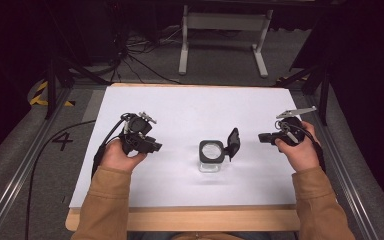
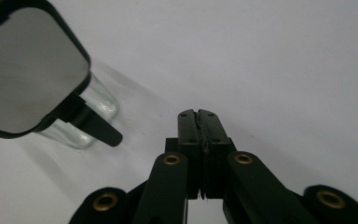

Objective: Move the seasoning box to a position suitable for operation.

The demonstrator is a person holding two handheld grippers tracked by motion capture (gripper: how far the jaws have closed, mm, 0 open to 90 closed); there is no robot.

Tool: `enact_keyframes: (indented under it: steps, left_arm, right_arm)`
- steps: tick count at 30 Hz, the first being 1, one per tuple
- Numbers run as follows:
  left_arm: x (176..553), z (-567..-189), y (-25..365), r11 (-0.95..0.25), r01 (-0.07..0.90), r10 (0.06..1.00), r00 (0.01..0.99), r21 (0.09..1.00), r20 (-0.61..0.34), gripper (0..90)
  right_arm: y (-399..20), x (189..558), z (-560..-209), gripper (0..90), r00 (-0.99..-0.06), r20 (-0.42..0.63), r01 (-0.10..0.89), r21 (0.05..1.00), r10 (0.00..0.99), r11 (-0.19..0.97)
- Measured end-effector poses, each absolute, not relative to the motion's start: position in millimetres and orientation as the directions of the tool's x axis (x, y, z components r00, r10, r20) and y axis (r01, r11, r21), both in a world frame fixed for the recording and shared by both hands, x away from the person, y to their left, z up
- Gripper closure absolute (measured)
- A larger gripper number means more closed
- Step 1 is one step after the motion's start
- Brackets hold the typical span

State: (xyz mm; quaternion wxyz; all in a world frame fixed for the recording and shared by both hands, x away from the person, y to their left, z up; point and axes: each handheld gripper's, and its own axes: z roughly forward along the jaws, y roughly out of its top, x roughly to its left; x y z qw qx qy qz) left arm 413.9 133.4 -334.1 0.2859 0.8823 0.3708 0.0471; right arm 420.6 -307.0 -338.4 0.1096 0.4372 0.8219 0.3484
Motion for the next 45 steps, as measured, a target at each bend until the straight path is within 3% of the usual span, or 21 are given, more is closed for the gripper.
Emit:
enact_keyframes:
  steps: [6, 13, 27, 35, 45]
  left_arm:
    - [411.3, -330.2, 131.5, -0.555, 0.614, 0.654, 0.739, 0.562, -0.161, 64.6]
    - [411.6, -328.9, 123.9, -0.545, 0.607, 0.641, 0.746, 0.578, -0.179, 70.9]
    - [408.6, -349.0, 69.8, -0.601, 0.541, 0.537, 0.819, 0.588, -0.204, 84.7]
    - [408.0, -365.6, 44.9, -0.644, 0.511, 0.499, 0.845, 0.57, -0.193, 86.5]
    - [412.3, -383.4, 32.4, -0.65, 0.531, 0.524, 0.831, 0.544, -0.185, 87.1]
  right_arm:
    - [-302.6, 419.0, -339.7, 89.2, -0.608, 0.157, 0.646, 0.668, 0.778, 0.37]
    - [-305.3, 411.9, -336.2, 90.0, -0.608, 0.187, 0.605, 0.738, 0.772, 0.298]
    - [-294.8, 404.9, -333.8, 90.0, -0.647, 0.193, 0.572, 0.762, 0.737, 0.303]
    - [-291.0, 401.1, -331.0, 90.0, -0.661, 0.194, 0.555, 0.776, 0.725, 0.3]
    - [-277.4, 394.4, -328.2, 90.0, -0.699, 0.185, 0.523, 0.792, 0.69, 0.317]
